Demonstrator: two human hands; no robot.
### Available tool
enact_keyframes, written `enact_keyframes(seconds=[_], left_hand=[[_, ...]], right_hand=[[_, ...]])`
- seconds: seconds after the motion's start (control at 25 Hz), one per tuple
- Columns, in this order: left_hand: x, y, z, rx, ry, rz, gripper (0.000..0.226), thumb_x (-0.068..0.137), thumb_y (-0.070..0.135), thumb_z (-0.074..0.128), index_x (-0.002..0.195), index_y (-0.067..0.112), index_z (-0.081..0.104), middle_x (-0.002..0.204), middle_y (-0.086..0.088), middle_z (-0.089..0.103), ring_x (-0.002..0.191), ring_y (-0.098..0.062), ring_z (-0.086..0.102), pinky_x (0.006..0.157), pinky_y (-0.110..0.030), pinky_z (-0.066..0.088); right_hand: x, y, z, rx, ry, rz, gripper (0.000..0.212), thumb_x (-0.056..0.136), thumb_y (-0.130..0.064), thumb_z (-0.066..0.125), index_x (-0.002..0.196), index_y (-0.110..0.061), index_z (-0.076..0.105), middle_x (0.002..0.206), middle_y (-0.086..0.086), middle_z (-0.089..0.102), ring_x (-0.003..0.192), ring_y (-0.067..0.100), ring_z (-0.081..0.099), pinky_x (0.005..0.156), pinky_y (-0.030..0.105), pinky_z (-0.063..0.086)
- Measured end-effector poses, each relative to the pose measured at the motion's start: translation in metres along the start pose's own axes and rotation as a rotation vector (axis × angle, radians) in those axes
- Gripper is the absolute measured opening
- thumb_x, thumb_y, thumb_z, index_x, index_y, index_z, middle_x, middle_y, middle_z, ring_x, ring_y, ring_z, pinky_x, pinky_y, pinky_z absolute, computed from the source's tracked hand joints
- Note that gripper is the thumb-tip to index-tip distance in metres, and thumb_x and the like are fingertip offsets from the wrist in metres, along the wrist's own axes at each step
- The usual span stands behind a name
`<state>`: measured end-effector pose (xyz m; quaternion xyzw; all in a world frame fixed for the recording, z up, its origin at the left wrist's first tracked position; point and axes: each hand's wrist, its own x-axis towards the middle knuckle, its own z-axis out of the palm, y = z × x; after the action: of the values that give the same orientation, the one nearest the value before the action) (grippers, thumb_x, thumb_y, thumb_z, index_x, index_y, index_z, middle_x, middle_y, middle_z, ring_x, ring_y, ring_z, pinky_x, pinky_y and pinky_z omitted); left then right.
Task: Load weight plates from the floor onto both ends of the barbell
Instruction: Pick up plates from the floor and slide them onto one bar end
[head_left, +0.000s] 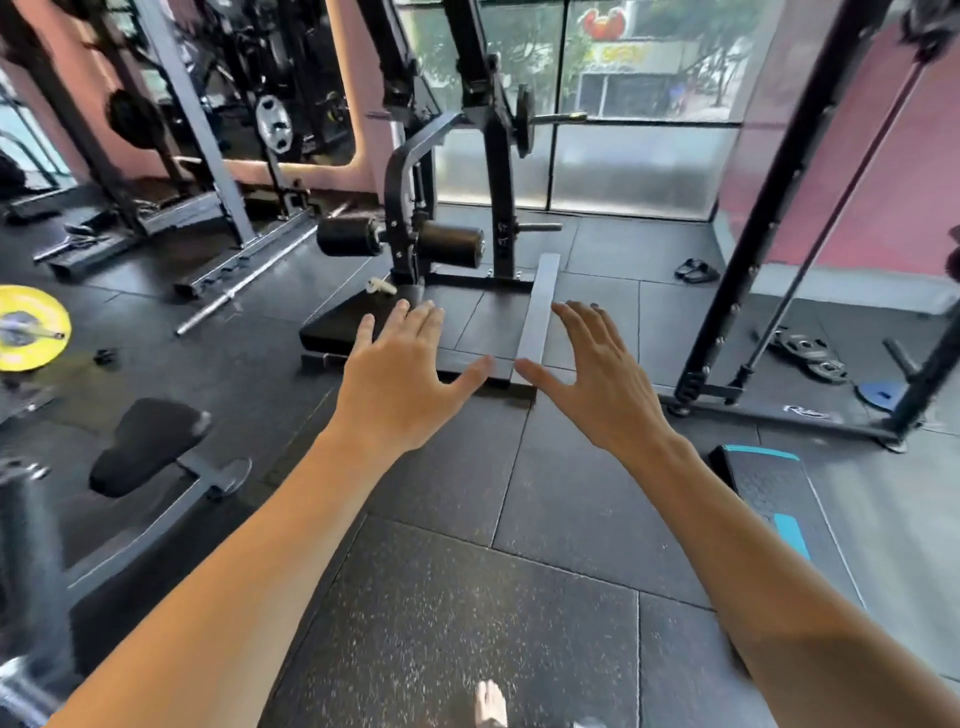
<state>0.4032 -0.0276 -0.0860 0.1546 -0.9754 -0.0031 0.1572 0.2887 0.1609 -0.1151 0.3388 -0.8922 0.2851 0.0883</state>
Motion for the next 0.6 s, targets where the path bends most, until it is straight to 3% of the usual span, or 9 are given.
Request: enact_keyframes(seconds=[0.28,0.6], left_hand=[[0.195,0.001,0.065,-0.031,-0.019,0.118,0.096,0.089,0.081,0.021,0.157,0.013,0.028,0.164,0.001,0.028,0.154,-0.016,0.016,0.126,-0.044,0.007],[0.406,0.01,0.111,-0.016,0.011,0.217,0.104,0.082,0.085,0.006,0.158,0.015,0.026,0.165,0.001,0.025,0.154,-0.016,0.015,0.125,-0.048,0.011]], right_hand=[[0.162,0.083,0.029,-0.018,0.038,0.11,0.089,0.087,-0.074,0.042,0.157,-0.023,0.023,0.165,-0.003,0.022,0.155,0.018,0.01,0.12,0.044,0.025],[0.337,0.168,0.037,-0.084,0.051,0.146,0.089,0.088,-0.074,0.044,0.157,-0.023,0.024,0.164,-0.005,0.023,0.154,0.017,0.011,0.12,0.042,0.025]])
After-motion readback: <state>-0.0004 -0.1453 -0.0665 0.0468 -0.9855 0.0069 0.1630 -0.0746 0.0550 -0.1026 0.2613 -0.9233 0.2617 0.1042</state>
